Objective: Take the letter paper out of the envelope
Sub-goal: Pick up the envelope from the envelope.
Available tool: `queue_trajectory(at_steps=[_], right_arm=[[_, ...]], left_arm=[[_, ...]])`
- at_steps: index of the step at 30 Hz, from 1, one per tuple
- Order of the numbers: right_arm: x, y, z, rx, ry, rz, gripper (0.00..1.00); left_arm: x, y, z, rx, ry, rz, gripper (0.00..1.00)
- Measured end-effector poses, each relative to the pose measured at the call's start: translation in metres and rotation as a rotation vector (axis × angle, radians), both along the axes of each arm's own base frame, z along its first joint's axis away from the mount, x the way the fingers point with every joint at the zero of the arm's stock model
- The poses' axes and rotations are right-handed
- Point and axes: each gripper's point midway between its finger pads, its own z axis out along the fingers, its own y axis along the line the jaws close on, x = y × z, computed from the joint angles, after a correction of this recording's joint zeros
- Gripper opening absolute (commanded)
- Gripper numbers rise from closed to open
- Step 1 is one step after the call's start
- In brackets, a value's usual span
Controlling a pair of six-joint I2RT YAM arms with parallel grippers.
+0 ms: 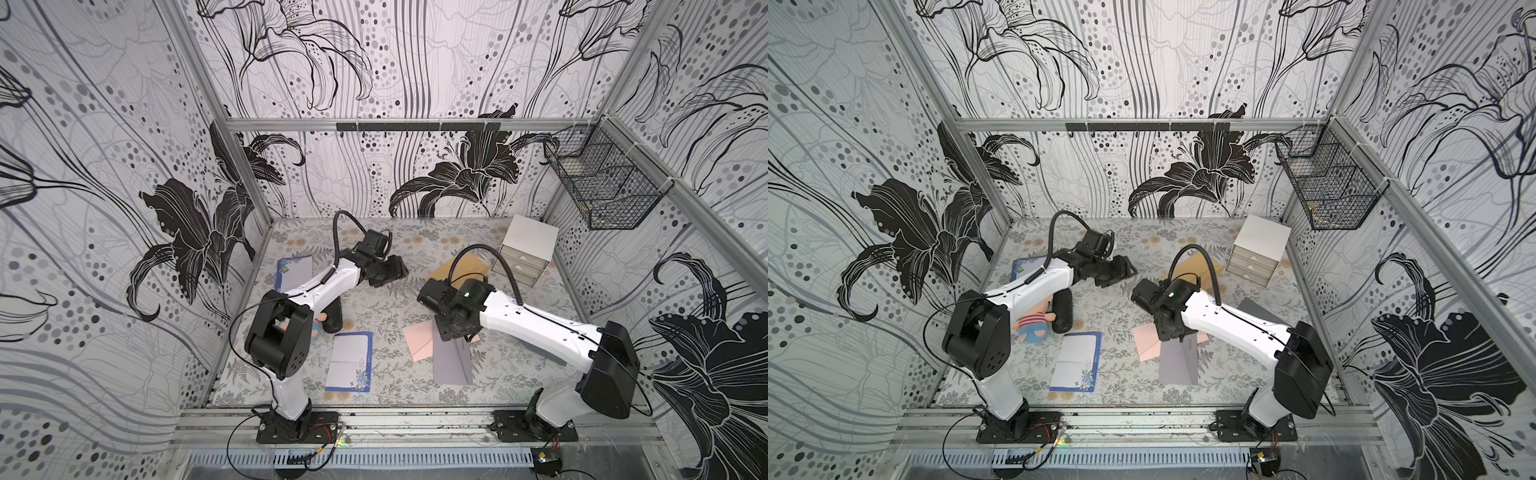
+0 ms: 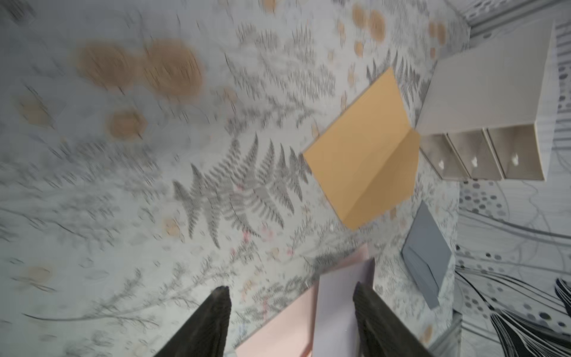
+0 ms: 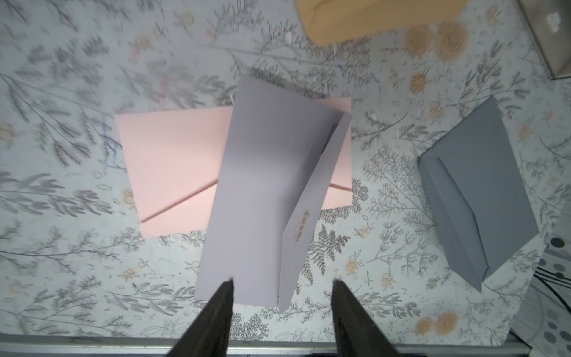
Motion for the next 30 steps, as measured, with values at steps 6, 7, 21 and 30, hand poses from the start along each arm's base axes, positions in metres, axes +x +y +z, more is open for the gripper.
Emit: queue_trajectory(at_steps=[6,7,21,30], right_arm=[[-0.022,-0.007,-0.032,-0.095,0.018,0.007,0.55],[-0.022,-0.009,-0.036,-0.108,0.018,-0.003,0.54],[-0.017,-0.023,-0.079,-0.193,-0.025,-0.083,0.42],[-0.011,-0.028,-0.088,-0.222,-0.048,-0.114,0.25]], left_arm=[[-0.074,0.002,-0.027,-0.047,0.112,0.017,0.64],[-0.080,0.004,-0.026,-0.056,0.112,0.030,0.64],[-0.110,0.016,-0.019,-0.095,0.085,0.107,0.63],[-0.109,0.016,-0.014,-0.099,0.066,0.109,0.63]])
